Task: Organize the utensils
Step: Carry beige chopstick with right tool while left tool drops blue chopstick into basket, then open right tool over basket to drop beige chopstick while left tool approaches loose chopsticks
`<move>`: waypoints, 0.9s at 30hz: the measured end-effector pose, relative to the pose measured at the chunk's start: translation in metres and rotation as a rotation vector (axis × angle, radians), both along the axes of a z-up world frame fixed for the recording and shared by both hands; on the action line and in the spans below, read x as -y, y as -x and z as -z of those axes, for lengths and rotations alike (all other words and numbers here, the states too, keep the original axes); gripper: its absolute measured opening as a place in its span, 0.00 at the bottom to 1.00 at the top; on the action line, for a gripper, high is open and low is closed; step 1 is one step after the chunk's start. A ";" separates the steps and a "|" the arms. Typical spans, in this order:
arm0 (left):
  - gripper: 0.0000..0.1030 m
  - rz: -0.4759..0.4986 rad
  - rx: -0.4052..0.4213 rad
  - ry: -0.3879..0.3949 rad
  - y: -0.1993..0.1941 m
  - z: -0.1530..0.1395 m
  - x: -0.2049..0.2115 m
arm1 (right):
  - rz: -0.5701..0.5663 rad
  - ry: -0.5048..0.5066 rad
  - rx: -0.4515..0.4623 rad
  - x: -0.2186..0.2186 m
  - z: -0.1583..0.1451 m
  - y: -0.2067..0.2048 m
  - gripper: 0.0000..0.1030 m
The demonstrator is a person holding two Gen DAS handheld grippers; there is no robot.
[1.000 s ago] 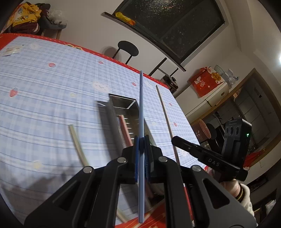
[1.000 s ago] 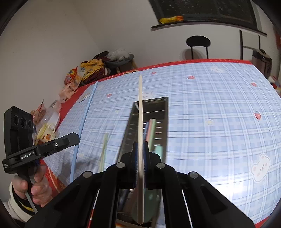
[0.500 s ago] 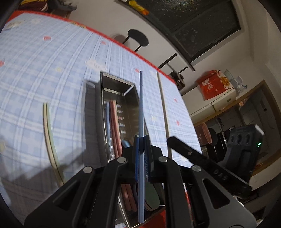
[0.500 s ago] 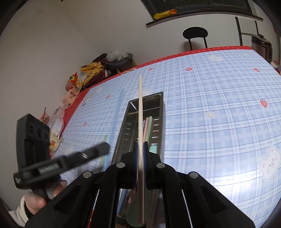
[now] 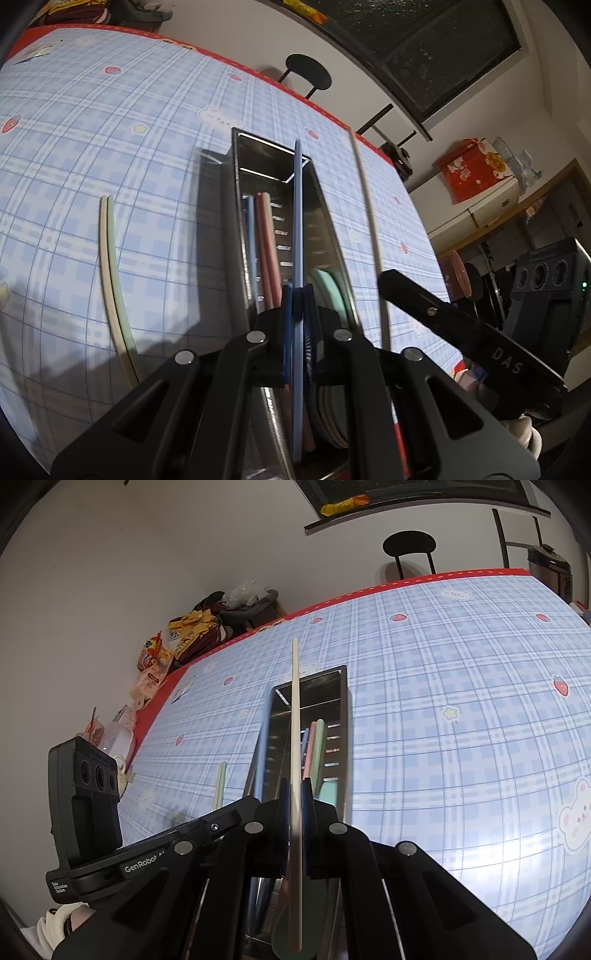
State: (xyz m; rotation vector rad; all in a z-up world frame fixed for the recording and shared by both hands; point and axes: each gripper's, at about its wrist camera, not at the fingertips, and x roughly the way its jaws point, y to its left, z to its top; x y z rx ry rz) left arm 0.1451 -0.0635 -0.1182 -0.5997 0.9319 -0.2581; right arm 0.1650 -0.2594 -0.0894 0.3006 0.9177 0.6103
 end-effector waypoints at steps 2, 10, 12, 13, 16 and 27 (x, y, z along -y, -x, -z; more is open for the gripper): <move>0.10 0.002 -0.008 -0.011 0.000 0.003 0.001 | 0.004 0.003 -0.002 0.002 0.001 0.000 0.06; 0.22 0.008 0.015 -0.048 0.004 -0.007 -0.002 | 0.009 0.004 -0.010 0.000 0.003 0.001 0.06; 0.23 0.006 0.041 -0.075 0.007 -0.015 -0.009 | 0.009 0.006 -0.013 -0.004 0.003 0.001 0.06; 0.24 0.000 0.056 -0.091 0.009 -0.019 -0.014 | 0.009 0.006 -0.015 -0.007 0.003 0.001 0.06; 0.33 -0.024 0.094 -0.147 0.017 -0.030 -0.030 | 0.011 0.010 -0.023 -0.014 0.005 0.000 0.06; 0.52 -0.120 0.135 -0.337 0.039 -0.029 -0.088 | 0.017 0.072 -0.048 -0.045 0.014 -0.001 0.06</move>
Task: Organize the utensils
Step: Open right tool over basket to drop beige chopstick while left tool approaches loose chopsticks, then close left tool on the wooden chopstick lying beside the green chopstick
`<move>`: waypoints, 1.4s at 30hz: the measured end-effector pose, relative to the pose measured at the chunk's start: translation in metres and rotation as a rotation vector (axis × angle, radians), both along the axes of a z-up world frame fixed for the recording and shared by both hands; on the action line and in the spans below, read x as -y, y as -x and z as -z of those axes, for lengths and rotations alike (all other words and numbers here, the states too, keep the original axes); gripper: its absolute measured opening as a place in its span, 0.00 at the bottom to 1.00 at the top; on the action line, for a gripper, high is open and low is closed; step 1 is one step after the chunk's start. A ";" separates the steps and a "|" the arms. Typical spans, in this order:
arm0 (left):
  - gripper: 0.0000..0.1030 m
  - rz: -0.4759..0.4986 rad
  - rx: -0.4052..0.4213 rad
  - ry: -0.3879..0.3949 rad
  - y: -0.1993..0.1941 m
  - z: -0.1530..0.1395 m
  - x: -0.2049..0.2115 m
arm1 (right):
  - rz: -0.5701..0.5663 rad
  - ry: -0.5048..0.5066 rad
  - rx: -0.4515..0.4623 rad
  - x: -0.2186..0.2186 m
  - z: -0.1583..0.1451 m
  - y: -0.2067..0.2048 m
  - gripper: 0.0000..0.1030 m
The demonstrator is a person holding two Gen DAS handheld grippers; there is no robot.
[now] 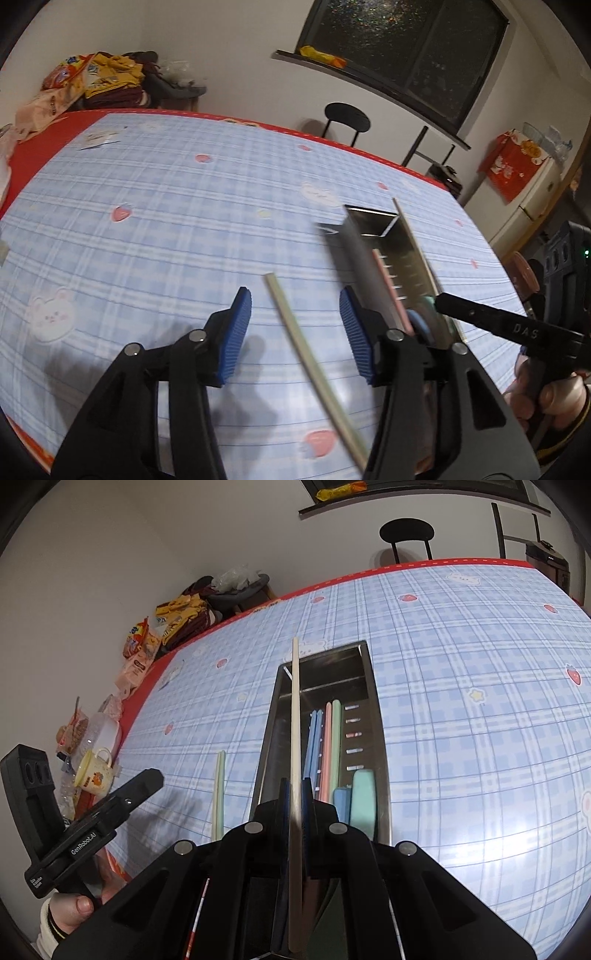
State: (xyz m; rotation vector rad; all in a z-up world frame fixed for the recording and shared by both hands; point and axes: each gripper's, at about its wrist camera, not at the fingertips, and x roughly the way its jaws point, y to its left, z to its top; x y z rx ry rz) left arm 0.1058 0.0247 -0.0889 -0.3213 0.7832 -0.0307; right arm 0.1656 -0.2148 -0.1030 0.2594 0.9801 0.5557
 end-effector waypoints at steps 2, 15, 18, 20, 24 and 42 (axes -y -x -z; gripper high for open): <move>0.54 -0.006 -0.008 0.001 0.002 0.004 -0.008 | 0.007 0.012 -0.010 -0.003 0.004 0.001 0.06; 0.57 -0.003 -0.023 -0.006 0.011 0.015 -0.026 | 0.026 0.085 -0.019 -0.012 0.010 0.012 0.06; 0.57 0.000 -0.027 -0.009 0.012 0.016 -0.028 | 0.032 0.095 -0.015 -0.013 0.009 0.014 0.07; 0.57 0.000 -0.031 -0.012 0.013 0.018 -0.029 | 0.038 0.106 -0.003 -0.013 0.006 0.016 0.07; 0.59 -0.001 -0.038 -0.021 0.014 0.019 -0.031 | 0.033 0.118 0.032 -0.015 -0.005 0.020 0.26; 0.76 0.066 -0.091 -0.199 0.015 0.031 0.003 | 0.005 0.274 0.286 -0.021 -0.041 0.044 0.94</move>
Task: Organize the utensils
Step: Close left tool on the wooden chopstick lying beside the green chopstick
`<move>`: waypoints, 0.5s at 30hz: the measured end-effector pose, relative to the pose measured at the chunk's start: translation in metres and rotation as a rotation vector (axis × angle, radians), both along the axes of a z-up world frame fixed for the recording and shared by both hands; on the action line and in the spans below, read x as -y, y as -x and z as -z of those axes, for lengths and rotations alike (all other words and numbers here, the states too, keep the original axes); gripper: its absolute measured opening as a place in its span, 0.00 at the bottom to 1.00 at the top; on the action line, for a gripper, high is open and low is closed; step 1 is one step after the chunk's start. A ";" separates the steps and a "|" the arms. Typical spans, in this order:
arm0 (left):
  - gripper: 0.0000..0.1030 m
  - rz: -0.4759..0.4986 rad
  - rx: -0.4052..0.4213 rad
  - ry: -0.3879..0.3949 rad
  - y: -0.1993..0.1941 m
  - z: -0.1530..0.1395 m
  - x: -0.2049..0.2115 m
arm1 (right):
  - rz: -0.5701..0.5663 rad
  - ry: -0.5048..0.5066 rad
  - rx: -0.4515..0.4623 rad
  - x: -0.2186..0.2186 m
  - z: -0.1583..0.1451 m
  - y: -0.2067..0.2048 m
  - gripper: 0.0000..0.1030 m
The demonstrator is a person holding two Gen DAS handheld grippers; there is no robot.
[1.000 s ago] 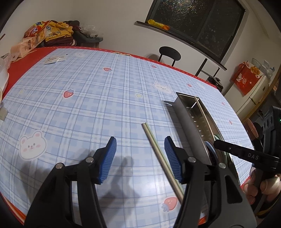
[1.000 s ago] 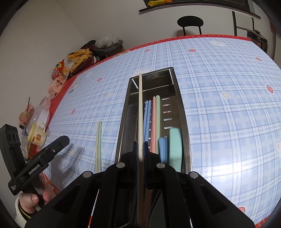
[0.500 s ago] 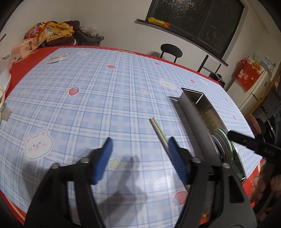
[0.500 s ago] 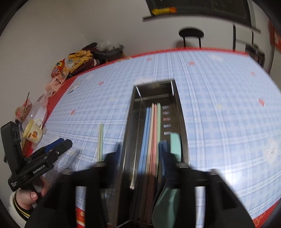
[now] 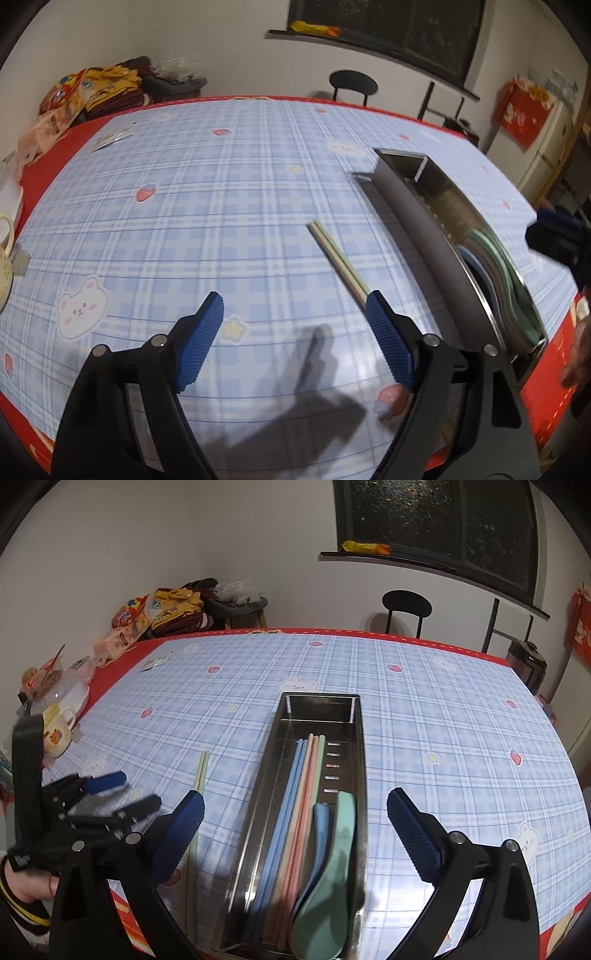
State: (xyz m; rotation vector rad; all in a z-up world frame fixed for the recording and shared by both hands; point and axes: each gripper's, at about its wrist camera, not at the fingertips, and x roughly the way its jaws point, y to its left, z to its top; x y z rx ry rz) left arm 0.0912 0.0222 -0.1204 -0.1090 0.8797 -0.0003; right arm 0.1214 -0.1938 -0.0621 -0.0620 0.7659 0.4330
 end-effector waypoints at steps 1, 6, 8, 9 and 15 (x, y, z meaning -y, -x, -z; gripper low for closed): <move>0.76 0.012 -0.004 -0.013 0.000 0.001 0.006 | 0.005 -0.008 -0.001 0.003 0.000 -0.001 0.94; 0.74 0.043 -0.033 -0.101 0.000 0.007 0.029 | 0.016 -0.030 -0.014 0.015 0.006 -0.004 0.94; 0.74 0.040 -0.046 -0.109 -0.001 0.010 0.031 | 0.012 -0.032 -0.024 0.018 0.009 -0.004 0.94; 0.74 0.040 -0.052 -0.114 -0.002 0.011 0.033 | 0.011 -0.035 -0.026 0.019 0.010 -0.004 0.94; 0.74 0.047 -0.072 -0.131 -0.005 0.017 0.041 | 0.014 -0.059 -0.034 0.025 0.015 -0.007 0.94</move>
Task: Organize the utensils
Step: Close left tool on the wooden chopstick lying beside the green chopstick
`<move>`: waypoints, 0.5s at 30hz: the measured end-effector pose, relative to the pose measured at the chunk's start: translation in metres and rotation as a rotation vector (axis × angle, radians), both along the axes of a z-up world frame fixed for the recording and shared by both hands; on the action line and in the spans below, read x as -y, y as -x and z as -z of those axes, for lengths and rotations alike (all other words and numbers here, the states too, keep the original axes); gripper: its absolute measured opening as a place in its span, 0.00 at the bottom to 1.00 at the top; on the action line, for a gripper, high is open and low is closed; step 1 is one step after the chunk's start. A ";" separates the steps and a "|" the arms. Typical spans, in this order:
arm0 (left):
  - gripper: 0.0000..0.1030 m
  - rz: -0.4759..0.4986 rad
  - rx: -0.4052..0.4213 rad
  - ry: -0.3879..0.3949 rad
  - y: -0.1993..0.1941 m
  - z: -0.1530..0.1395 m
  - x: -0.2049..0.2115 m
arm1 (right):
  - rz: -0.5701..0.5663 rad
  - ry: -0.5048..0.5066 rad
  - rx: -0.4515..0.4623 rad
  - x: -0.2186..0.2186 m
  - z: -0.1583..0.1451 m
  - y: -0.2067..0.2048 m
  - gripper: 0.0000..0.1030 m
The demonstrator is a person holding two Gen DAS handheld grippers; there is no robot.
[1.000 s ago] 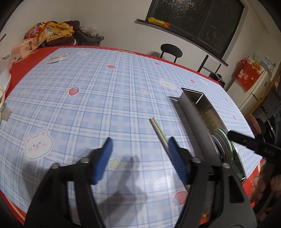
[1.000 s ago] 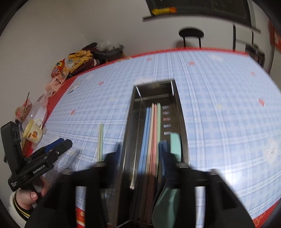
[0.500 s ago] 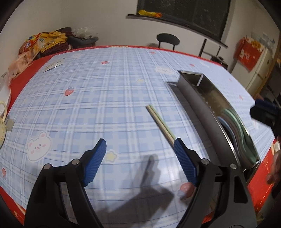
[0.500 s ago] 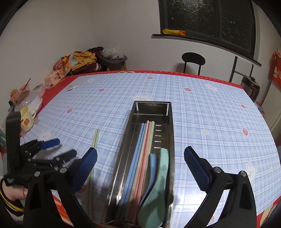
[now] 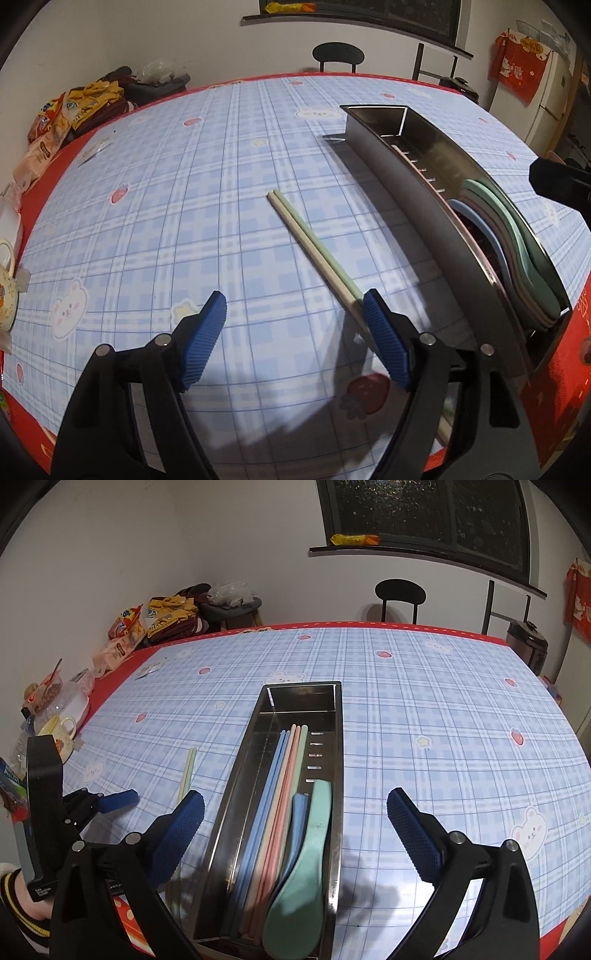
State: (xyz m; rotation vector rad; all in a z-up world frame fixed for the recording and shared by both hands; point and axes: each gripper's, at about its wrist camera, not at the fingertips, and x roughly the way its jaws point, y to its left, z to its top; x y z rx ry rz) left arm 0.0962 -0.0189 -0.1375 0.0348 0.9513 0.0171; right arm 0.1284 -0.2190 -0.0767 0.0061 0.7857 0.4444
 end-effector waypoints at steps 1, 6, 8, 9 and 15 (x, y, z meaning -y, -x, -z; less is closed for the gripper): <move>0.74 -0.001 0.000 -0.003 0.000 0.000 0.000 | 0.000 0.000 -0.002 0.001 0.001 0.000 0.94; 0.76 -0.006 -0.005 -0.004 0.001 0.000 -0.002 | -0.003 -0.010 -0.013 0.006 0.004 -0.001 0.94; 0.76 -0.006 -0.010 -0.004 0.001 0.000 -0.001 | -0.001 -0.015 -0.014 0.007 0.005 -0.002 0.94; 0.76 -0.002 -0.011 -0.009 0.001 0.000 0.001 | 0.000 -0.016 -0.015 0.008 0.006 -0.002 0.94; 0.77 0.015 -0.007 -0.042 0.002 -0.001 0.006 | 0.001 -0.016 -0.015 0.010 0.006 -0.003 0.94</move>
